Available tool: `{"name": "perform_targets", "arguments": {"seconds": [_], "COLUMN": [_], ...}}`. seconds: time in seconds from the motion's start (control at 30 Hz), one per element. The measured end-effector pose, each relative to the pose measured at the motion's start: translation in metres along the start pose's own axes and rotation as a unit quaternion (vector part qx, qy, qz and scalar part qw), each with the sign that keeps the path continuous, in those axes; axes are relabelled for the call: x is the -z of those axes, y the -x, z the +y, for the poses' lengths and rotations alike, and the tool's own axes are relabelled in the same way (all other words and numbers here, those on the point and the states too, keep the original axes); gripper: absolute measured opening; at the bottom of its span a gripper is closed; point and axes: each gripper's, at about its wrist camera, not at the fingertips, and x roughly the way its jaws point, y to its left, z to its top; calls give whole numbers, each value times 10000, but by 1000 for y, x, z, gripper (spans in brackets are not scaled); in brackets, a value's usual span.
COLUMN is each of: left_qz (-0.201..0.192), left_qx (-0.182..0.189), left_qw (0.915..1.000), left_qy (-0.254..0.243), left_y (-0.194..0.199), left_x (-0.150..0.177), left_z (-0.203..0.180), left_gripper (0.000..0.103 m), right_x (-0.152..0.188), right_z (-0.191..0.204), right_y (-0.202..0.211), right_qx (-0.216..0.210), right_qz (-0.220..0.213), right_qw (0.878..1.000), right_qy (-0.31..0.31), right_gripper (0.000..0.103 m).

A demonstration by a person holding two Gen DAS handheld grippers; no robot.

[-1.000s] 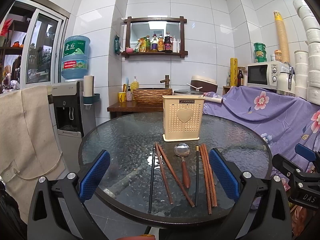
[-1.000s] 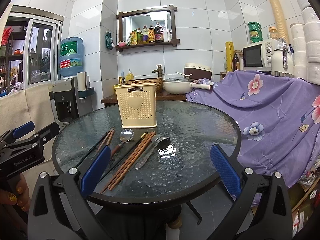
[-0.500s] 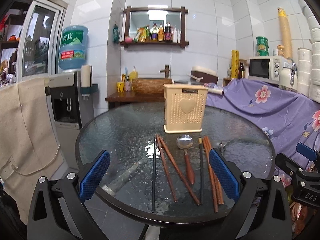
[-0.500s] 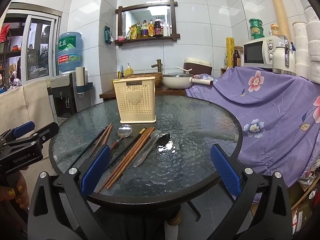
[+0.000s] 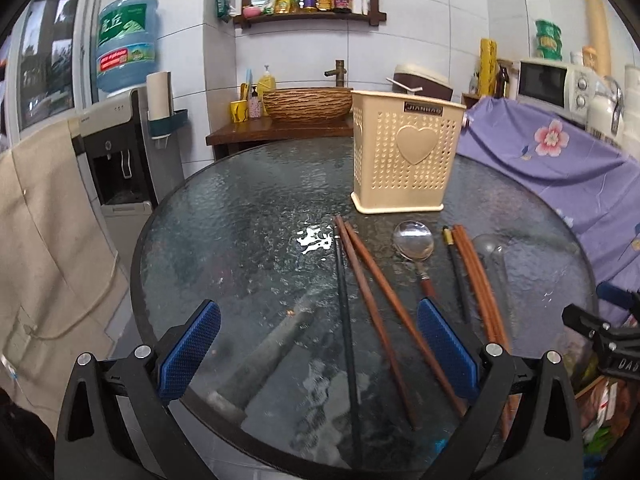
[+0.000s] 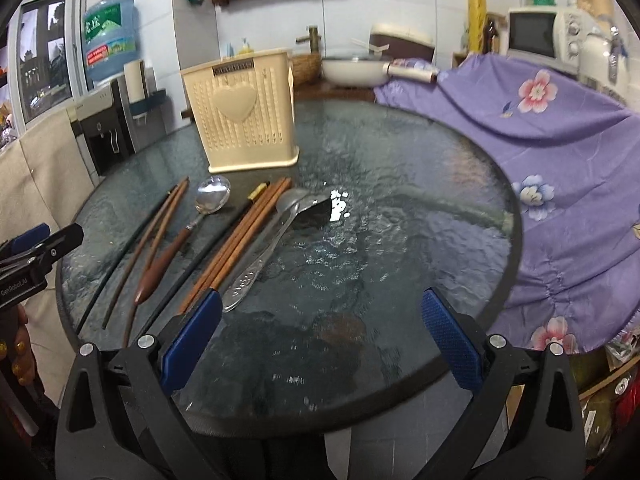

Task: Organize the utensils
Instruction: 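Lower the right gripper onto the metal spoon and close on its handle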

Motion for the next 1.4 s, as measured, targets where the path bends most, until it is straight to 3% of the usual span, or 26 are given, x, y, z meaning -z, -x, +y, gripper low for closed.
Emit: {"name": "perform_targets", "arguments": {"seconds": [0.23,0.53,1.2,1.4], "left_qz": [302,829,1305,1462], "left_qx": [-88,150,429,444], "left_qw": [9987,9962,9901,9878], "left_qy": [-406,-208,-299,-297], "left_y": [-31,-65,-100,-112], "left_x": [-15,-26,-32,-34], "left_z": [3,20,7,10], "left_gripper": [91,76,62,52], "right_x": [-31,-53,-66,-73], "right_z": [1,11,-3,-14], "right_y": [-43,-84,-107,-111], "right_qx": [30,173,350,309], "right_qz": [390,775,1054,1131], "right_qw": [9992,9968,9937,9928], "right_qy": [-18,78,166,256], "right_gripper": [84,73,56,55]}}
